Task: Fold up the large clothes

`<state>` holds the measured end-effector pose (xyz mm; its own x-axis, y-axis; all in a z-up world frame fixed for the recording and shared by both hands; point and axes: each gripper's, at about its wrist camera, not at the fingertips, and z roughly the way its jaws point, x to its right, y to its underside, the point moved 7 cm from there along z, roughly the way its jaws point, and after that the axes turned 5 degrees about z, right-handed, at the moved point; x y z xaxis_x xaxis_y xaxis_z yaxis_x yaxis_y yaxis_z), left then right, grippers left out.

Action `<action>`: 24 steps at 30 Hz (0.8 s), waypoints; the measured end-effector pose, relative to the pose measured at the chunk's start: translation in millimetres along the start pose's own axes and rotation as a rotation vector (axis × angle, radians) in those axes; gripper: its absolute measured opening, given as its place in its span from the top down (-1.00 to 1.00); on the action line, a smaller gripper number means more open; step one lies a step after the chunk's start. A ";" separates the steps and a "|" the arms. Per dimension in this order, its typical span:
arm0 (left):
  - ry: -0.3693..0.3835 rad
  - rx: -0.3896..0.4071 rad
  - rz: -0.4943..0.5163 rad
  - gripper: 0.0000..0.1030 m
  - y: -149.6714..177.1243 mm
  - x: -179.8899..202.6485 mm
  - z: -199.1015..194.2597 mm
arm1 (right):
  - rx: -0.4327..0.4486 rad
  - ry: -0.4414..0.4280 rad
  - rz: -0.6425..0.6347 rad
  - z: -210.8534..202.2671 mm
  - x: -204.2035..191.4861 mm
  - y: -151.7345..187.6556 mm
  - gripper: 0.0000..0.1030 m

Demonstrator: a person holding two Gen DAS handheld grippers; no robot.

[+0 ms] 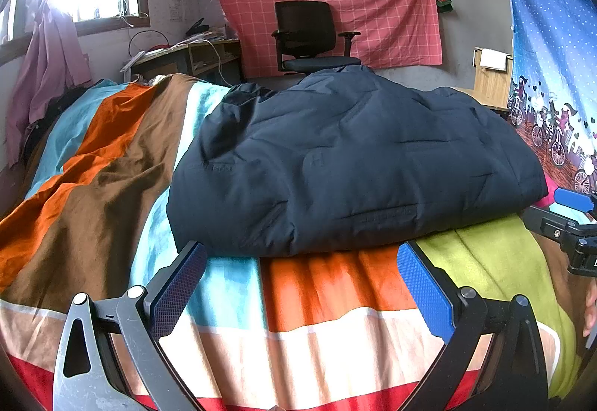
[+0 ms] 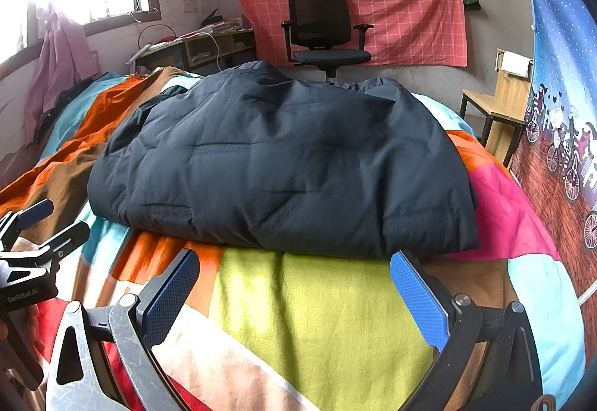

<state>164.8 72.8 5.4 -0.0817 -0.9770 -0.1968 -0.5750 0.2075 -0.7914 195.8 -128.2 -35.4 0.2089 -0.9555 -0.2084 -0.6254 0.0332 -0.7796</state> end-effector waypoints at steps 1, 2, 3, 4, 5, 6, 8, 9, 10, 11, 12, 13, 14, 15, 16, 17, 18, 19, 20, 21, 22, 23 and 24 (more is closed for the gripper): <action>-0.002 0.000 0.000 -0.95 0.1 0.7 0.0 | -0.002 0.000 0.000 0.2 0.4 -0.2 -1.00; -0.002 0.000 0.000 -0.95 0.1 0.4 0.0 | -0.003 0.000 -0.001 0.2 0.5 -0.1 -1.00; -0.001 -0.001 -0.001 -0.95 0.2 0.5 0.1 | -0.002 0.001 0.000 0.0 0.4 0.0 -1.00; 0.000 -0.001 -0.001 -0.95 0.1 -0.1 0.0 | -0.001 0.000 0.001 0.0 0.8 -0.4 -1.00; 0.000 -0.001 -0.001 -0.95 0.3 0.3 0.1 | 0.000 -0.001 0.002 -0.5 -0.4 0.5 -1.00; 0.000 -0.002 0.001 -0.95 0.4 0.5 0.2 | -0.002 0.000 0.000 0.1 0.9 -0.3 -1.00; -0.001 -0.004 0.001 -0.95 0.0 0.1 -0.1 | -0.001 -0.001 0.000 -0.1 1.1 -0.4 -1.00; 0.002 -0.004 0.000 -0.95 -0.2 -0.1 0.0 | -0.001 -0.001 0.001 -0.1 0.9 -0.3 -1.00; 0.002 -0.005 0.000 -0.95 -0.3 -0.1 0.3 | -0.002 -0.001 0.000 0.0 1.0 -0.4 -1.00; 0.001 -0.006 0.000 -0.95 -0.5 0.5 0.7 | -0.002 -0.001 0.000 -0.3 -0.4 0.7 -1.00; 0.001 -0.005 0.000 -0.95 -0.6 0.4 0.7 | -0.002 0.000 0.000 -0.1 0.6 -0.1 -1.00; 0.000 -0.005 0.000 -0.95 -0.9 -0.2 0.8 | -0.002 0.000 0.001 -0.2 0.7 -0.3 -1.00; 0.002 -0.005 -0.001 -0.95 -0.6 0.1 0.7 | -0.002 -0.001 0.002 -0.6 -0.5 0.7 -1.00; 0.003 -0.004 -0.001 -0.95 -0.5 0.2 0.8 | -0.002 -0.001 0.001 -0.2 0.5 -0.2 -1.00; 0.002 -0.004 -0.001 -0.95 -0.8 -0.2 1.0 | -0.001 0.000 0.000 -0.2 0.7 -0.3 -1.00; 0.001 -0.005 0.000 -0.95 -0.6 0.3 1.1 | -0.001 0.000 0.001 -0.1 0.8 -0.4 -1.00; 0.001 -0.005 0.000 -0.95 -0.5 0.4 1.0 | -0.002 -0.001 0.002 -0.2 0.8 -0.1 -1.00; 0.001 -0.005 0.000 -0.95 -0.5 0.5 1.0 | -0.002 -0.001 0.001 -0.2 0.9 -0.3 -1.00; 0.001 -0.006 0.000 -0.95 -0.6 0.5 1.0 | -0.002 -0.001 0.001 -0.2 0.9 -0.4 -1.00; 0.001 -0.007 0.000 -0.95 -0.7 0.9 0.9 | -0.003 0.000 0.001 -0.1 0.8 -0.2 -1.00; 0.002 -0.006 0.000 -0.95 -1.1 0.5 1.0 | -0.002 -0.001 0.001 -0.2 0.8 -0.4 -1.00; 0.002 -0.007 -0.001 -0.95 -0.9 1.1 1.2 | -0.001 -0.001 0.002 -0.9 -0.1 0.4 -1.00; 0.002 -0.009 -0.002 -0.95 -0.8 1.0 1.6 | -0.001 -0.001 0.002 -0.2 0.8 -0.5 -1.00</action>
<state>166.5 71.7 4.9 -0.0823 -0.9774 -0.1945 -0.5827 0.2055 -0.7863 196.1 -129.0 -35.1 0.2085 -0.9550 -0.2108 -0.6265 0.0351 -0.7787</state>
